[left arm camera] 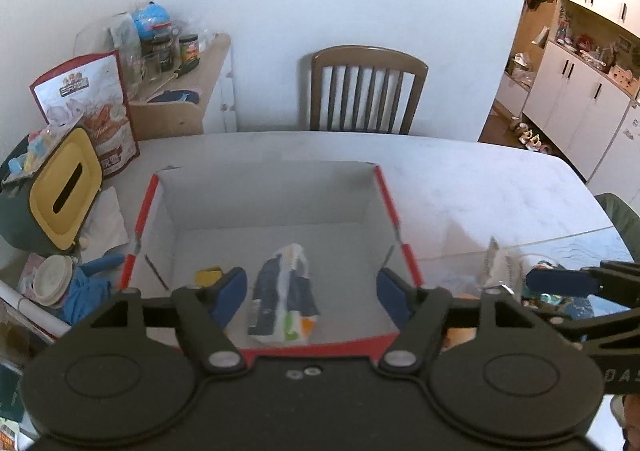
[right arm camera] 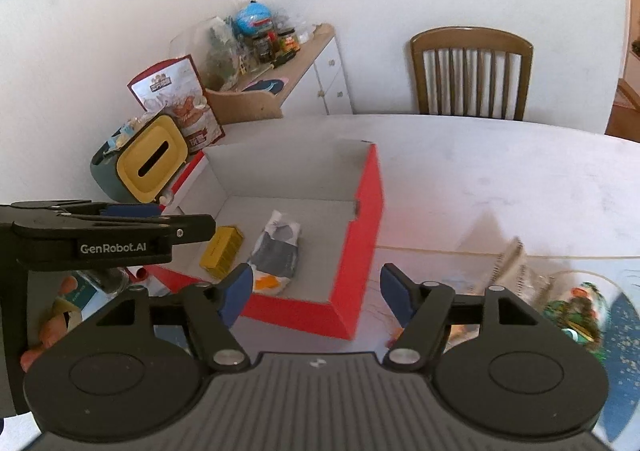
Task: Organize objects
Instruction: 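Withdraw both tools from the box back to the clutter pile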
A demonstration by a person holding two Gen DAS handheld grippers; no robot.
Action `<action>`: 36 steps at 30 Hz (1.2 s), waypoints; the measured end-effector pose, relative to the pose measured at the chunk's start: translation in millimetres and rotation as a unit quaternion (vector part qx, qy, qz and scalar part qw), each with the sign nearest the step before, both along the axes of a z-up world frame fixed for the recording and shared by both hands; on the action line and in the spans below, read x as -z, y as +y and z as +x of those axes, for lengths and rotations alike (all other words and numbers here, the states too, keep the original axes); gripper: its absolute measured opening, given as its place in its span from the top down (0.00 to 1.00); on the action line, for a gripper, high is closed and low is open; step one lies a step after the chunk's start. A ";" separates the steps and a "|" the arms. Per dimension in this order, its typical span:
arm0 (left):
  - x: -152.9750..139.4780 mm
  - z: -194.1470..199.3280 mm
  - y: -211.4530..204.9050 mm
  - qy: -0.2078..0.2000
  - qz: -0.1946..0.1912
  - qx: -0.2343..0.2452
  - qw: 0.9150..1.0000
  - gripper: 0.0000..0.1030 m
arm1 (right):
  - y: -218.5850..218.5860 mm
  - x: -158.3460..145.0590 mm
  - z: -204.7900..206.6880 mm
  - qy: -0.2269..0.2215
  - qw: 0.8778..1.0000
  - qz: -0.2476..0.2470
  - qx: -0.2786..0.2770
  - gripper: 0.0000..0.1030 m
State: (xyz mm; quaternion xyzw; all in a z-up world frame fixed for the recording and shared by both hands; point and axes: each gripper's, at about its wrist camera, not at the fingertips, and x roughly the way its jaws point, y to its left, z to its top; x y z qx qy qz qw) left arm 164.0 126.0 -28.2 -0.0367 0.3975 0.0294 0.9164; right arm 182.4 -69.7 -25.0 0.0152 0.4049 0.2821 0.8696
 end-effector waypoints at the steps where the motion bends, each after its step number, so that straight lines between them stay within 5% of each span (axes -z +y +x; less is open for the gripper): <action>1: -1.1 -2.0 -5.4 -0.002 0.000 0.002 1.000 0.30 | -6.3 -1.9 -2.4 -0.002 1.000 0.003 -0.002 0.31; 17: 3.4 -18.9 -76.2 -0.013 -0.004 -0.007 1.000 0.14 | -115.3 -5.0 -23.0 -0.024 1.000 0.012 0.013 0.24; 22: 9.4 -21.7 -101.0 -0.021 -0.002 -0.001 1.000 0.01 | -141.8 -0.2 -20.1 -0.024 0.999 0.015 0.023 0.20; 36: 44.1 -16.7 -152.5 -0.007 0.006 0.022 1.000 0.00 | -208.1 24.2 -10.4 -0.022 0.998 -0.002 0.053 0.16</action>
